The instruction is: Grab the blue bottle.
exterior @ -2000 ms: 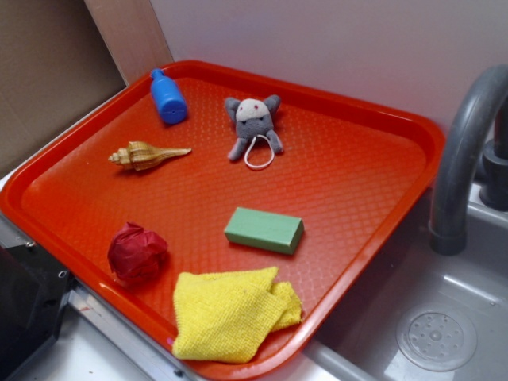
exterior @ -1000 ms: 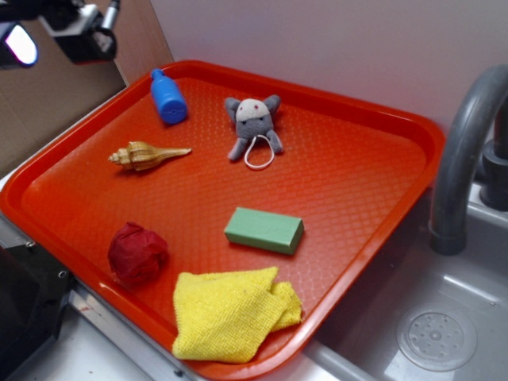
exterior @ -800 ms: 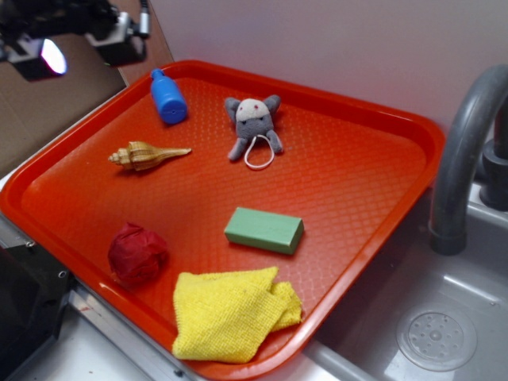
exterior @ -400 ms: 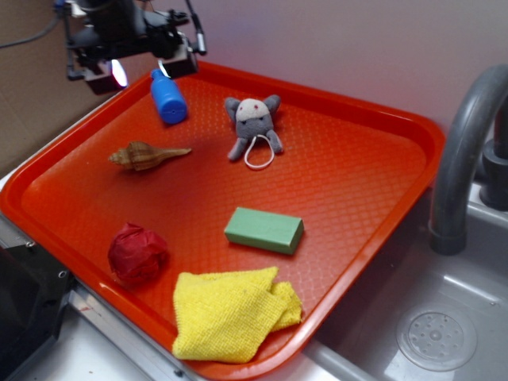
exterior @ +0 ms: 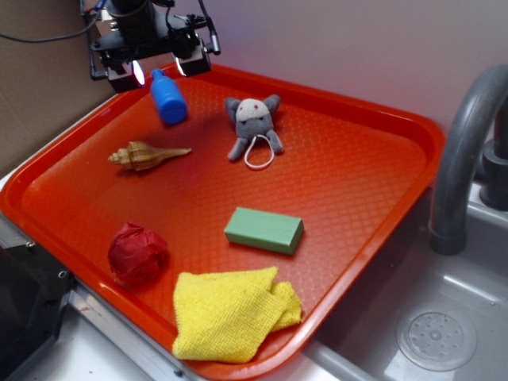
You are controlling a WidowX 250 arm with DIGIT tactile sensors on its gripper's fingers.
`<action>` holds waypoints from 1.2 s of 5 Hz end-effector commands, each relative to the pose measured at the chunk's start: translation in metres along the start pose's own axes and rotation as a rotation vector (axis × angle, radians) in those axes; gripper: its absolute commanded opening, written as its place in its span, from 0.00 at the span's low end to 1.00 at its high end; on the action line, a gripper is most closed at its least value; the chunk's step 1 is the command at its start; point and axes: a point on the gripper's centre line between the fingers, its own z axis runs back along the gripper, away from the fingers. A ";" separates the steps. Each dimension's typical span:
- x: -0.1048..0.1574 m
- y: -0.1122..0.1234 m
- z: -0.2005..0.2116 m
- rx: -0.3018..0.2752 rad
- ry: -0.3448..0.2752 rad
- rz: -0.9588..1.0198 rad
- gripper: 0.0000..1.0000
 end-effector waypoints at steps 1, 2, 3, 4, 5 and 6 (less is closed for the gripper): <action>0.027 0.021 -0.023 -0.005 0.049 0.030 1.00; 0.021 0.014 -0.037 -0.016 0.104 -0.022 1.00; 0.009 0.004 -0.049 -0.083 0.139 -0.126 0.00; 0.002 -0.001 -0.030 -0.123 0.137 -0.235 0.00; -0.008 0.007 0.029 -0.168 0.204 -0.485 0.00; -0.025 0.017 0.091 -0.168 0.316 -0.726 0.00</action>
